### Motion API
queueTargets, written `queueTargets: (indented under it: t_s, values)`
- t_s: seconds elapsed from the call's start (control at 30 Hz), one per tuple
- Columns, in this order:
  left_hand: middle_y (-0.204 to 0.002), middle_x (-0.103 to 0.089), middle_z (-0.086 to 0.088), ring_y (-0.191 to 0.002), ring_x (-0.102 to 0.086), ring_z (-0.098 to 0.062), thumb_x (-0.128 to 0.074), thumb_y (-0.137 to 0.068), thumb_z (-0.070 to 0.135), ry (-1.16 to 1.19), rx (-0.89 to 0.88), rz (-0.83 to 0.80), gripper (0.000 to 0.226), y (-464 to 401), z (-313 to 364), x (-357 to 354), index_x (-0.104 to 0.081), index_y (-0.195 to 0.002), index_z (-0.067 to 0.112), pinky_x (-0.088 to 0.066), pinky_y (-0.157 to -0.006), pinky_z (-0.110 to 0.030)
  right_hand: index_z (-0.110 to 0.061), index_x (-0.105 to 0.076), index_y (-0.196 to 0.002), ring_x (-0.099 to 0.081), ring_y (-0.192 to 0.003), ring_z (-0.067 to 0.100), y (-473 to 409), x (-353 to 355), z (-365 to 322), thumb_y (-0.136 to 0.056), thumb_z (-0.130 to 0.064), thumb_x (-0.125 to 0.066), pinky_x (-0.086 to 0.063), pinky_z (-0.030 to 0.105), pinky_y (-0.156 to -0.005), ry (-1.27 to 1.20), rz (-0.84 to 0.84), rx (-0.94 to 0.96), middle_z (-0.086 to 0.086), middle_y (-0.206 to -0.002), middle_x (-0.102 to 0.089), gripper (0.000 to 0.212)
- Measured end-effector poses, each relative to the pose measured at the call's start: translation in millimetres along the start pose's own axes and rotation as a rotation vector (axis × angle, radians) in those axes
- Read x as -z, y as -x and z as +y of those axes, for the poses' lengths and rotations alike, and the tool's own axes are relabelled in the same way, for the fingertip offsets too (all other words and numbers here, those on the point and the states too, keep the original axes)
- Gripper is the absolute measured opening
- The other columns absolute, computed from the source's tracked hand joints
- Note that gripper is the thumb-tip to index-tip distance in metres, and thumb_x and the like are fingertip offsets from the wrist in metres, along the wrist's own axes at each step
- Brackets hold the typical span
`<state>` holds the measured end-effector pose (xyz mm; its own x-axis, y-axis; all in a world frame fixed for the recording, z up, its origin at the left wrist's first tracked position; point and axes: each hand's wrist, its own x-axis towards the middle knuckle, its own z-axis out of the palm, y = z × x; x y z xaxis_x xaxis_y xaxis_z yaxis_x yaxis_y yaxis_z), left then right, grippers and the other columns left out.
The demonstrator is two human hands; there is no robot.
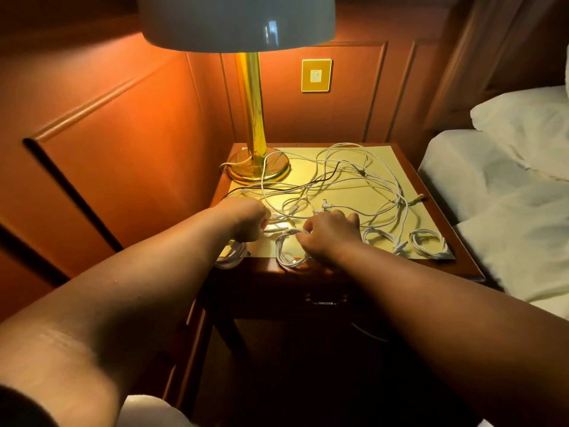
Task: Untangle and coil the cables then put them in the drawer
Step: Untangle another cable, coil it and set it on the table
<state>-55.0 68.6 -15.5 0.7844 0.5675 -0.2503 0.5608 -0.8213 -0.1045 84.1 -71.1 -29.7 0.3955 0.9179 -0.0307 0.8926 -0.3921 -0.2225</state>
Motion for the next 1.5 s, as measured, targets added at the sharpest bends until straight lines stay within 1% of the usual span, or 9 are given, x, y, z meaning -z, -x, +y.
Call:
queueTargets:
  t_s: [0.2, 0.3, 0.47, 0.6, 0.7, 0.8, 1.03, 1.33, 1.5]
  values:
    - [-0.094, -0.059, 0.002, -0.084, -0.056, -0.021, -0.053, -0.098, 0.022, 0.16, -0.023, 0.231, 0.009, 0.9, -11.6, 6.4, -0.053, -0.106, 0.024, -0.042, -0.064, -0.03, -0.026, -0.064, -0.121, -0.041, -0.126, 0.028, -3.8, -1.1, -9.7, -0.093, -0.058, -0.05, -0.027, 0.045, -0.097, 0.069, 0.002, 0.033, 0.004, -0.126, -0.059, 0.045]
    - [-0.1, -0.063, -0.003, -0.087, -0.056, -0.022, -0.053, -0.098, 0.02, 0.19, -0.115, 0.293, 0.014, 6.5, -12.7, 7.4, -0.054, -0.112, 0.019, -0.052, -0.073, -0.037, -0.026, -0.055, -0.127, -0.041, -0.127, 0.026, -4.3, 3.6, -12.4, -0.089, -0.056, -0.058, -0.029, 0.044, -0.099, -0.011, 0.085, 0.031, 0.003, -0.131, -0.054, 0.048]
    - [-0.12, -0.058, -0.001, -0.104, -0.049, -0.018, -0.045, -0.101, 0.014, 0.189, -0.204, 0.404, 0.021, 9.0, -7.6, 16.7, -0.05, -0.119, 0.022, -0.049, -0.085, -0.036, -0.03, -0.045, -0.136, -0.041, -0.126, 0.027, -10.9, 22.2, -18.9, -0.091, -0.046, -0.062, -0.031, 0.041, -0.096, -0.127, 0.16, 0.073, 0.003, -0.135, -0.051, 0.05]
    - [-0.128, -0.056, -0.004, -0.111, -0.05, -0.02, -0.049, -0.097, 0.005, 0.212, -0.224, 0.481, 0.033, 9.1, 1.3, 27.9, -0.047, -0.127, 0.02, -0.048, -0.087, -0.034, -0.027, -0.064, -0.116, -0.053, -0.11, 0.024, -13.2, 33.0, -24.0, -0.099, -0.035, -0.053, -0.026, 0.036, -0.083, -0.237, 0.174, 0.069, 0.0, -0.114, -0.067, 0.022]
    - [-0.12, -0.061, -0.008, -0.104, -0.056, -0.021, -0.057, -0.093, 0.005, 0.223, -0.198, 0.586, 0.034, 6.2, 3.5, 26.7, -0.05, -0.124, 0.016, -0.043, -0.078, -0.023, -0.023, -0.066, -0.11, -0.06, -0.098, 0.023, -8.0, 41.1, -25.5, -0.099, -0.031, -0.054, -0.043, 0.038, -0.086, -0.43, 0.171, 0.065, 0.001, -0.104, -0.069, 0.018]
    - [-0.113, -0.065, -0.01, -0.1, -0.062, -0.022, -0.057, -0.094, 0.006, 0.295, -0.138, 0.651, 0.03, 2.6, 3.3, 20.5, -0.053, -0.124, 0.013, -0.051, -0.078, -0.026, -0.016, -0.065, -0.101, -0.061, -0.091, 0.024, -0.3, 53.5, -24.0, -0.1, -0.025, -0.053, -0.051, 0.038, -0.081, -0.665, 0.176, 0.074, 0.005, -0.095, -0.067, 0.015]
    - [-0.099, -0.068, -0.012, -0.086, -0.064, -0.024, -0.064, -0.093, 0.011, 0.33, -0.023, 0.765, 0.022, -5.9, 21.6, 17.1, -0.062, -0.114, 0.005, -0.044, -0.066, -0.021, -0.012, -0.062, -0.104, -0.06, -0.097, 0.02, 21.5, 71.6, -5.2, -0.104, -0.019, -0.043, -0.044, 0.025, -0.07, -1.089, 0.101, -0.004, 0.008, -0.105, -0.066, 0.02]
    - [-0.093, -0.064, -0.011, -0.078, -0.065, -0.027, -0.062, -0.092, 0.012, 0.266, 0.037, 0.754, 0.016, -26.5, 40.9, 20.8, -0.065, -0.107, 0.007, -0.047, -0.061, -0.023, -0.005, -0.062, -0.112, -0.059, -0.112, 0.024, 39.4, 87.1, 8.6, -0.105, -0.02, -0.041, -0.047, 0.038, -0.09, -1.355, 0.02, 0.063, 0.01, -0.115, -0.065, 0.027]
    - [-0.097, -0.062, -0.011, -0.081, -0.065, -0.028, -0.062, -0.093, 0.018, 0.299, 0.086, 0.704, 0.015, -32.6, 46.5, 25.1, -0.063, -0.103, 0.007, -0.055, -0.068, -0.033, -0.021, -0.066, -0.093, -0.059, -0.111, 0.018, 39.2, 103.7, 10.2, -0.103, -0.011, -0.041, -0.042, 0.04, -0.097, -1.657, 0.051, 0.075, -0.002, -0.105, -0.068, 0.029]
